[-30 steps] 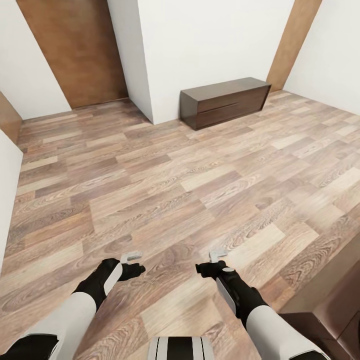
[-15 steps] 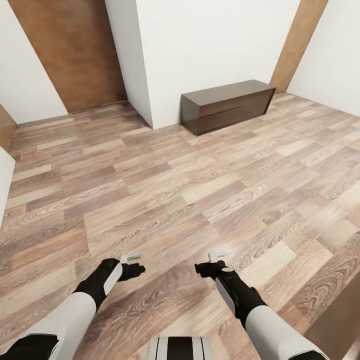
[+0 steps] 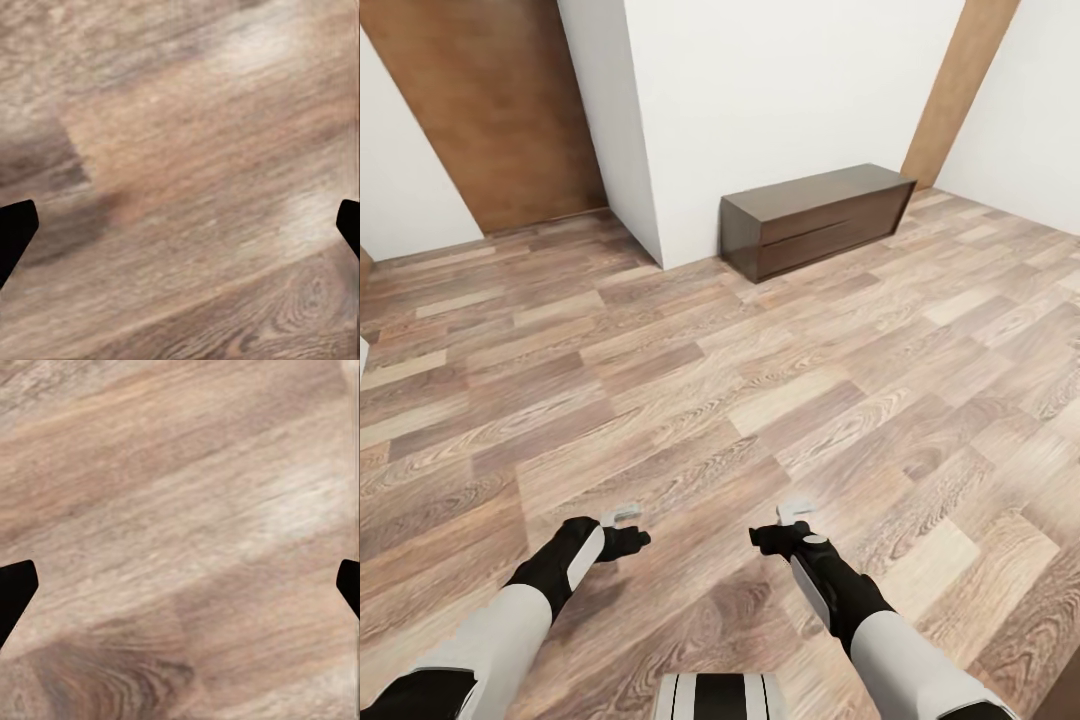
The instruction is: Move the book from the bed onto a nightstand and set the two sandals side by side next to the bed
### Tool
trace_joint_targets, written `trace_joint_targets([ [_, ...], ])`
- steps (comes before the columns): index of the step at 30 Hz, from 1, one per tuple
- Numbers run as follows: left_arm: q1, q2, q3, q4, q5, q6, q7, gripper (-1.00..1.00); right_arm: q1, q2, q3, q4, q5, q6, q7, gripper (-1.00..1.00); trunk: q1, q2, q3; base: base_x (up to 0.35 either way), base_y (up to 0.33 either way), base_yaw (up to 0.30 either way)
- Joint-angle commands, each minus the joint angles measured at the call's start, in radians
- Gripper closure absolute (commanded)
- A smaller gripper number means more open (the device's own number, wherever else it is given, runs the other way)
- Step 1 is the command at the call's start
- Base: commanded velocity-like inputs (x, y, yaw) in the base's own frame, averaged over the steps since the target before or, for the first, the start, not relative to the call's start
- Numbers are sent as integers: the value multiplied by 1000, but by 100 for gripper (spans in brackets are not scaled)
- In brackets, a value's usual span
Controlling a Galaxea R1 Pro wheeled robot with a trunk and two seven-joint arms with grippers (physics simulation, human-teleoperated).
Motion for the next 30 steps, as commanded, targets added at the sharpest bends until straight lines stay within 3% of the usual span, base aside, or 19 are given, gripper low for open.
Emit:
trace_joint_targets([
  [1, 0, 1, -4, -2, 6, 4, 3, -100, 0, 0, 3, -1, -7, 5, -1, -100, 0, 0, -1, 326, 86, -211],
  [30, 0, 0, -4, 6, 6, 4, 3, -100, 0, 5, 5, 3, -9, 5, 2, -100, 0, 0, -1, 328, 42, -266],
])
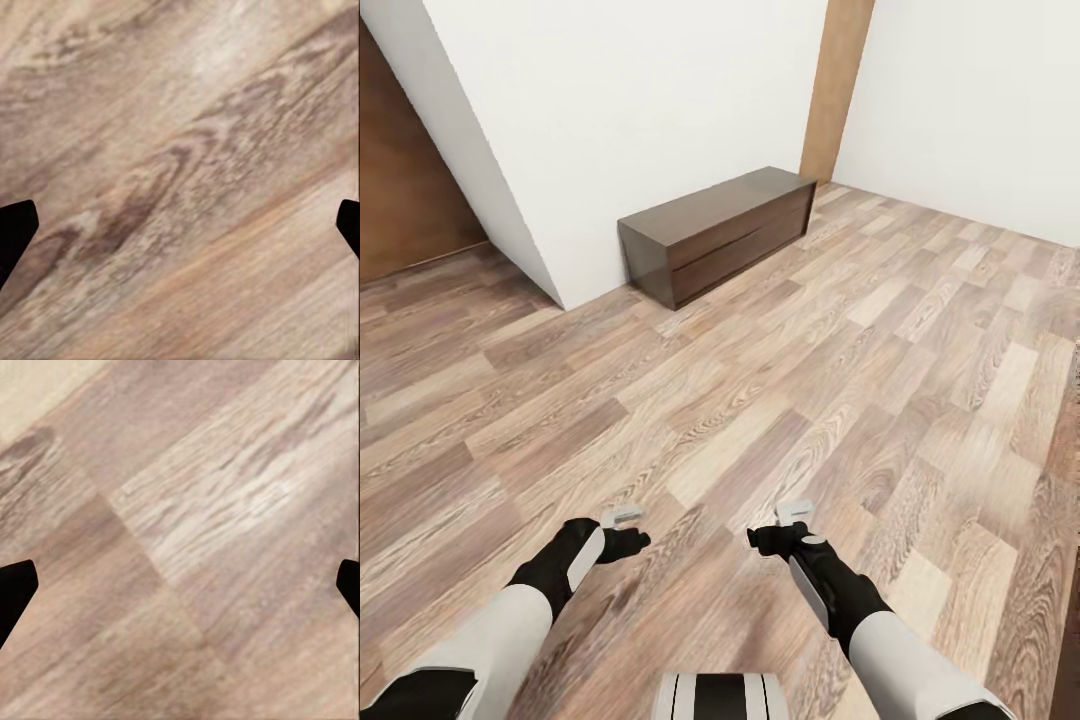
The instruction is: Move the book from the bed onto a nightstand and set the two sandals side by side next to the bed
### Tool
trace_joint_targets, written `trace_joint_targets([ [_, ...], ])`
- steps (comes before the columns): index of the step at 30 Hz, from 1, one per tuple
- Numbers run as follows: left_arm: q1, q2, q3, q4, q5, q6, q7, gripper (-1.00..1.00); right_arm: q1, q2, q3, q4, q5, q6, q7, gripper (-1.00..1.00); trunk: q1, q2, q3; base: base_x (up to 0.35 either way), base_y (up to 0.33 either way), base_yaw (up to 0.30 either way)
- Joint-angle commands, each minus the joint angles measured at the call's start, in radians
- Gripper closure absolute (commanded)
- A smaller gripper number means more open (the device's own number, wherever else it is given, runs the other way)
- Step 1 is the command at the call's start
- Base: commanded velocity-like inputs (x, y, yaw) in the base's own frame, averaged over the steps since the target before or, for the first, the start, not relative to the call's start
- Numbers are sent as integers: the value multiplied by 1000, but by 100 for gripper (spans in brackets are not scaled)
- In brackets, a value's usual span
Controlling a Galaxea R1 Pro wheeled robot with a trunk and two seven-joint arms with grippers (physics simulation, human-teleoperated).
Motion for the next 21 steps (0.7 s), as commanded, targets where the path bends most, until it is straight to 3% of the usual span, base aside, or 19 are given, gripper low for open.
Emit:
trace_joint_targets([
  [1, 0, 1, -4, -2, 6, 5, 2, -100, 0, 0, 3, -1, -8, 5, -1, -100, 0, 0, -1, 331, 0, -272],
  [10, 0, -3, -4, 32, 5, -40, 3, -100, 0, -5, 1, 9, -12, 0, -1, -100, 0, 0, -1, 331, 0, -274],
  [11, 0, -3, -4, 56, 4, -72, 3, -100, 0, -7, 0, 27, -14, -7, -1, -100, 0, 0, -1, 331, 0, -285],
  [12, 0, -3, -5, 126, 3, -171, 2, -100, 0, -9, -2, 91, -15, -60, -1, -100, 0, 0, -1, 331, 0, -291],
  [16, 0, -7, -5, 245, 2, -311, 1, -100, 0, -10, -3, 184, -17, -191, -2, -100, 0, 0, -1, 331, 0, -294],
  [18, 0, -11, -5, 339, 2, -416, 1, -100, 0, -9, -3, 275, -18, -309, -5, -100, 0, 0, -1, 332, 0, -296],
  [21, 0, -12, -5, 381, 4, -446, 2, -100, 0, -10, -4, 327, -18, -349, -7, -100, 0, 0, -1, 325, 0, -296],
])
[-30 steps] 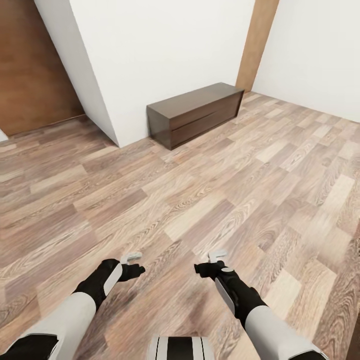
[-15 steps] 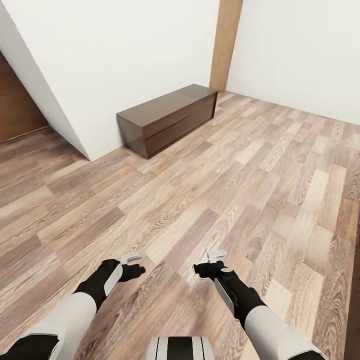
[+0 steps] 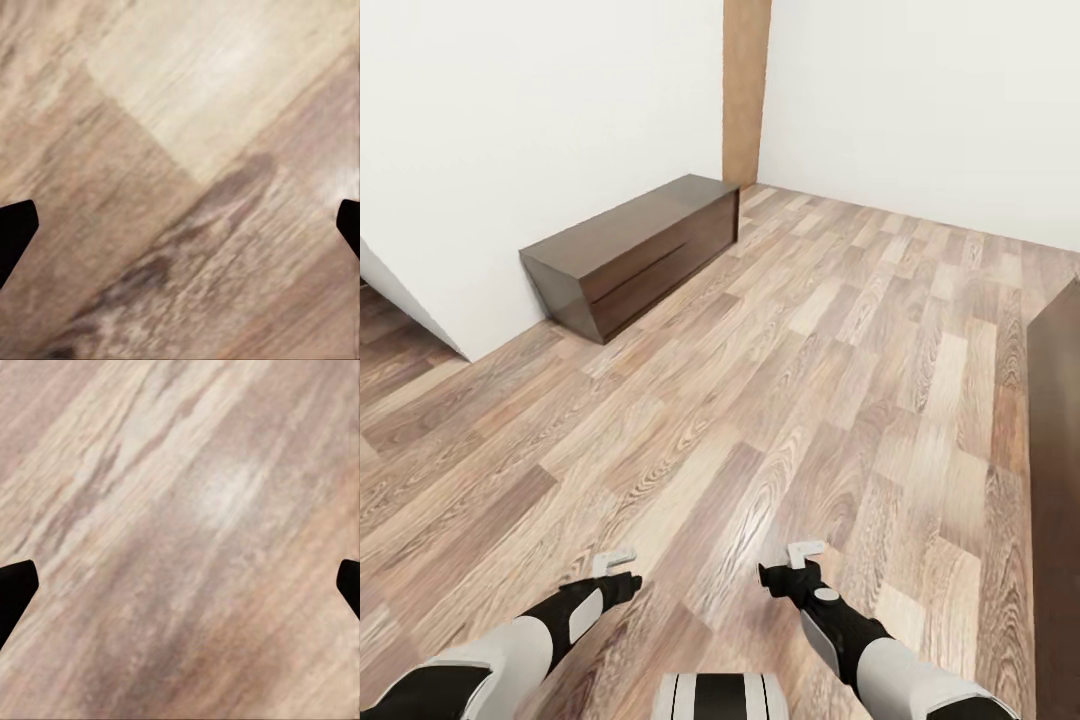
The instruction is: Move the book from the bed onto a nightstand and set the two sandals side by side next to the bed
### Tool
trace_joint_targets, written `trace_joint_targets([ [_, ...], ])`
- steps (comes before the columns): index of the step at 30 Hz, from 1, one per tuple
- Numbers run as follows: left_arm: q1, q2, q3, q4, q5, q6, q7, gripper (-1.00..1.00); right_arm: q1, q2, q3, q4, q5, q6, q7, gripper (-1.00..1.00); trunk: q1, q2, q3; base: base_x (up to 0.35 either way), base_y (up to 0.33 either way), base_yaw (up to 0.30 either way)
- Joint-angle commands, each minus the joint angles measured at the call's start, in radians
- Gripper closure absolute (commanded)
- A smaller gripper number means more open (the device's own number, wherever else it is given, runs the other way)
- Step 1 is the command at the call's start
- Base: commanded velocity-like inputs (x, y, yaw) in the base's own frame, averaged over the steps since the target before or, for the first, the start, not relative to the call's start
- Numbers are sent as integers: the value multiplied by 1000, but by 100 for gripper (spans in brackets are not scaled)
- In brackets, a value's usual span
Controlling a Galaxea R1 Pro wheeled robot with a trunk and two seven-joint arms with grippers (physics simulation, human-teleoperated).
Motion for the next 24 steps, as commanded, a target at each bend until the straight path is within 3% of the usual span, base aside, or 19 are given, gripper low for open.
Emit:
trace_joint_targets([
  [1, 2, 0, -4, 12, 11, -2, 3, -100, -1, 0, 7, 22, -8, -14, -2, -100, 0, 0, -1, 270, 0, -297],
  [6, 32, 3, -2, 35, 18, -14, 8, -100, -1, -1, 7, 60, -7, -31, -1, -100, 0, 0, 0, 116, 0, -295],
  [12, 63, 3, -2, 31, 16, -53, 8, -100, 0, -2, 7, 81, -1, -33, 0, -100, -2, 1, 27, 7, 0, -285],
  [24, 65, 6, -7, -1, 10, -54, 18, -100, 0, -4, 10, 83, 1, -33, -7, -100, -8, 4, 79, 0, 0, -278],
])
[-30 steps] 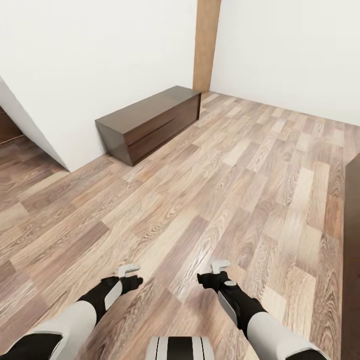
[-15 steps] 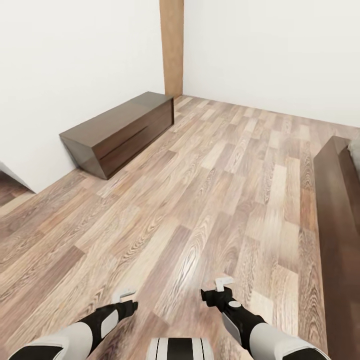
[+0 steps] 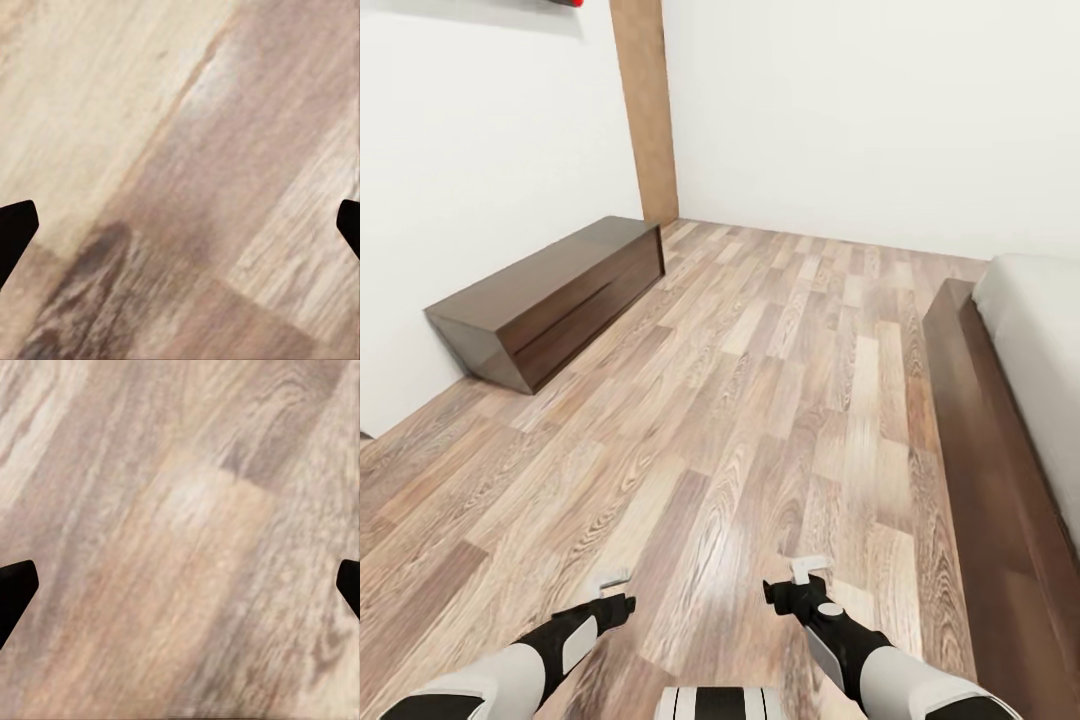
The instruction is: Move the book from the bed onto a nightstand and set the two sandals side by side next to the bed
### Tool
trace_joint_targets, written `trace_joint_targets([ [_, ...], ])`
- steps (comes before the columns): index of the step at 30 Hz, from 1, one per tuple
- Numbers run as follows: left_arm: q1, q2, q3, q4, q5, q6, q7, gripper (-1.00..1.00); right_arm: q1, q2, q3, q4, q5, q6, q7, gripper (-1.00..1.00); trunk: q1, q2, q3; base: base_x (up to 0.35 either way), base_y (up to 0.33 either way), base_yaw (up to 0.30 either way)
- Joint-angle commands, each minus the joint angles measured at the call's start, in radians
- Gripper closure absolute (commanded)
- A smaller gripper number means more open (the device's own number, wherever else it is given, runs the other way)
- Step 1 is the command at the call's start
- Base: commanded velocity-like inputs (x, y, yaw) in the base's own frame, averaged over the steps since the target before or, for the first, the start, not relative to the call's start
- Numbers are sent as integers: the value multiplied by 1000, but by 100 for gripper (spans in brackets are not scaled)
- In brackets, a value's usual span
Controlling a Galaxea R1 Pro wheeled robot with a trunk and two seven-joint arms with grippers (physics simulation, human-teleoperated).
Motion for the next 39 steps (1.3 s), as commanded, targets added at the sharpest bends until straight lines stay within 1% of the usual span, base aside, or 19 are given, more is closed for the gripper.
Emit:
trace_joint_targets([
  [1, 1, 2, -4, -3, 8, 6, 3, -100, -1, 0, 8, 2, -8, -4, -2, -100, -1, 0, 4, 0, 0, -278],
  [6, 1, 14, -4, -3, 7, 6, -4, -100, -1, 0, 9, 13, -5, -5, -3, -100, -3, 1, 24, 0, 0, -278],
  [14, 0, 14, -9, -3, 3, 15, 5, -100, 0, 1, 11, 17, -4, -5, -1, -100, -6, 3, 55, 46, 0, -278],
  [24, 0, 13, -10, -2, 4, 16, 6, -100, 0, 2, 12, 16, -4, -5, 1, -100, -11, 5, 94, 295, 0, -257],
  [35, 0, 13, -10, -2, 4, 16, 6, -100, 0, 3, 12, 17, -4, -5, 3, -100, -16, 8, 136, 322, 0, -43],
  [39, 0, 13, -9, -2, 4, 16, 6, -100, 0, 3, 12, 17, -4, -5, 6, -100, -18, 9, 150, 323, 0, -171],
])
